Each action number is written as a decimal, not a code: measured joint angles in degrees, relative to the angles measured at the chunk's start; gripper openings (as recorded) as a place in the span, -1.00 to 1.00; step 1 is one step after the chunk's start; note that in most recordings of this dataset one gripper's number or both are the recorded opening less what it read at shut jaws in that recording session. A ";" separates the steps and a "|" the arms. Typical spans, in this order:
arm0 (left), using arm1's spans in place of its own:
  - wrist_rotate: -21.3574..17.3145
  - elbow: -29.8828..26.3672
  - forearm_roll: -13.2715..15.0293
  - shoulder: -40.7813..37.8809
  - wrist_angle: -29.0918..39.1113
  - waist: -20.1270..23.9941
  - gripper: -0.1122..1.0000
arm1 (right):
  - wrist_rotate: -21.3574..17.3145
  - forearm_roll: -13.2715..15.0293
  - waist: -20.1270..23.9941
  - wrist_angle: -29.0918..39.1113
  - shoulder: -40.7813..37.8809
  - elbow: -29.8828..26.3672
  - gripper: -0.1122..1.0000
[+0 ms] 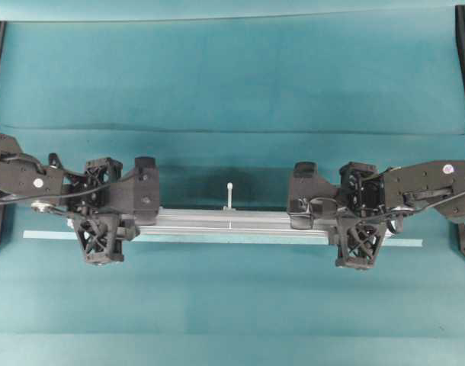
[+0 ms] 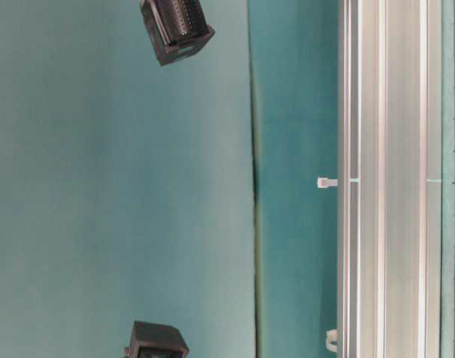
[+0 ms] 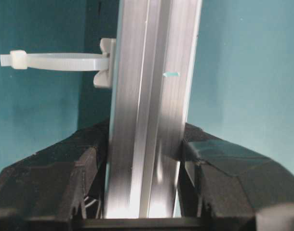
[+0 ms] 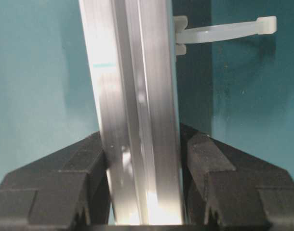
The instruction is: Lift the large metal rail with both hands.
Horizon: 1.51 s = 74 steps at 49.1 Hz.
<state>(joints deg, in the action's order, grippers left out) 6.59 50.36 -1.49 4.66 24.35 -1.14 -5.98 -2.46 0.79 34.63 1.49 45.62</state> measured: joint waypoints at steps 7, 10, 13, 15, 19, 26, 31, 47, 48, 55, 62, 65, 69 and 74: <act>-1.23 0.44 -0.09 0.18 -0.26 0.00 -0.16 | 0.00 -0.09 -0.09 0.00 -0.09 -0.09 -0.09; -1.23 0.53 0.00 0.18 -0.26 0.00 -0.16 | 0.00 0.00 0.00 -0.09 -0.18 -0.09 -0.09; -1.23 0.53 0.00 0.18 -0.26 0.00 -0.16 | 0.00 0.00 0.00 -0.26 -0.26 -0.26 -0.09; -1.23 0.53 0.00 0.18 -0.35 0.00 -0.16 | 0.00 0.00 0.00 -0.35 -0.35 -0.26 -0.09; -1.23 0.53 0.00 0.18 -0.35 0.00 -0.16 | 0.00 0.00 -0.09 -0.44 -0.35 -0.26 -0.09; -1.14 0.53 0.00 0.18 -0.35 0.00 -0.16 | 0.00 0.00 -0.09 -0.44 -0.35 -0.26 -0.09; -1.14 0.53 -0.09 0.18 -0.53 0.00 -0.16 | 0.00 0.00 -0.09 -0.62 -0.35 -0.26 -0.09; -1.41 0.09 0.00 0.00 -0.97 0.00 -0.16 | -0.09 -0.09 -0.09 -0.97 -0.35 -0.18 -0.09; -1.49 0.09 0.00 0.09 -0.97 0.00 -0.16 | -0.09 -0.09 -0.09 -0.97 -0.35 -0.09 -0.09; -1.41 0.35 0.00 0.18 -1.14 0.09 -0.16 | -0.09 -0.18 -0.18 -1.05 -0.35 -0.09 -0.09; -1.41 0.44 -0.09 0.18 -1.23 0.09 -0.16 | -0.09 -0.26 -0.35 -1.05 -0.35 -0.18 -0.09; -1.41 0.44 -0.09 0.26 -1.32 0.09 -0.16 | -0.09 -0.26 -0.35 -1.05 -0.35 -0.18 -0.09; -1.41 0.62 0.00 0.18 -1.49 0.18 -0.16 | -0.09 -0.44 -0.44 -1.05 -0.35 -0.09 -0.07; -1.32 0.62 0.00 0.26 -1.67 0.09 -0.16 | -0.35 -0.44 -0.62 -1.14 -0.44 -0.09 0.38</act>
<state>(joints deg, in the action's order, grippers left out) 5.27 50.98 -1.49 4.92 22.68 -1.05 -6.33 -2.90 0.18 33.49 1.05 45.53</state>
